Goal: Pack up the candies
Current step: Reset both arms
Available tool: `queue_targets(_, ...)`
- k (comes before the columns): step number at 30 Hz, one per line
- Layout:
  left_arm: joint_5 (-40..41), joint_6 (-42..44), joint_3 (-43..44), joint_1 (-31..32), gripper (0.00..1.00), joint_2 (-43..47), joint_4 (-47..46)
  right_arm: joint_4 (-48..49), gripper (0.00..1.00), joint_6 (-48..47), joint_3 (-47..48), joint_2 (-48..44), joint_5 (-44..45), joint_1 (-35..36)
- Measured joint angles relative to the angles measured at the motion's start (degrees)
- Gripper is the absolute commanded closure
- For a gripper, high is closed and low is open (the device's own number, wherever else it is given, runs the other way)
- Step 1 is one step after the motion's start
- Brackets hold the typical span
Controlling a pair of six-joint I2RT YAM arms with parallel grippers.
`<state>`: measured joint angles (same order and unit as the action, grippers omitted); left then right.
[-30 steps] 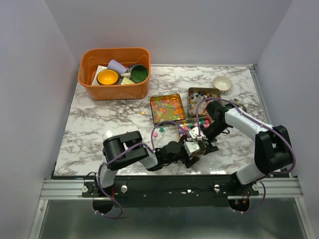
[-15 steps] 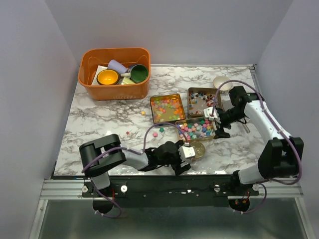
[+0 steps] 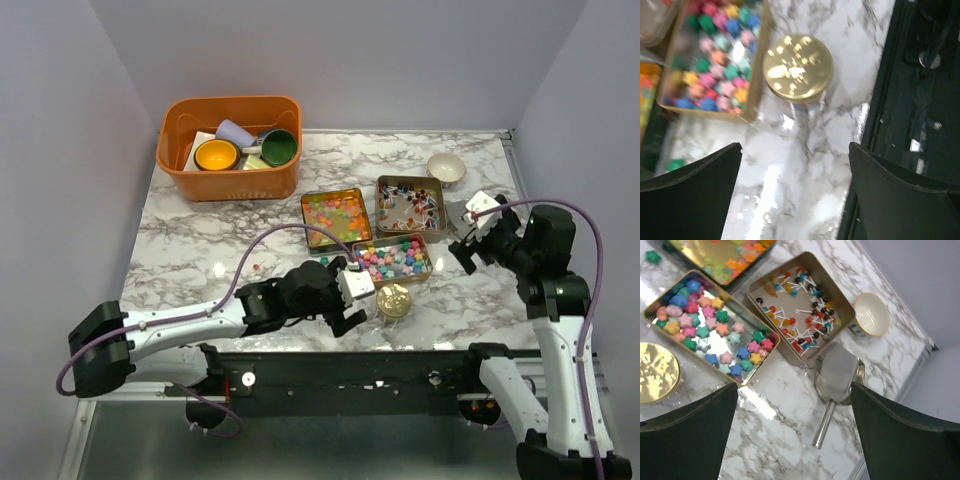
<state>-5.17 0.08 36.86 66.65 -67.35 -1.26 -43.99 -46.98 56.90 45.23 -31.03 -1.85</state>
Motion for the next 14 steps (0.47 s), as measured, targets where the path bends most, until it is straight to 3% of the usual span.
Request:
queue_targets(6,2.19,11.52,11.04,-6.16,0.01,-1.55,4.81,4.68,0.0,18.97,-4.28,-6.64,16.46,0.0)
queue_targets(14,10.38,19.47,28.44,-21.9,0.01,-10.29,4.96,5.51,0.0,28.39,-8.72,-8.04,28.46,0.0)
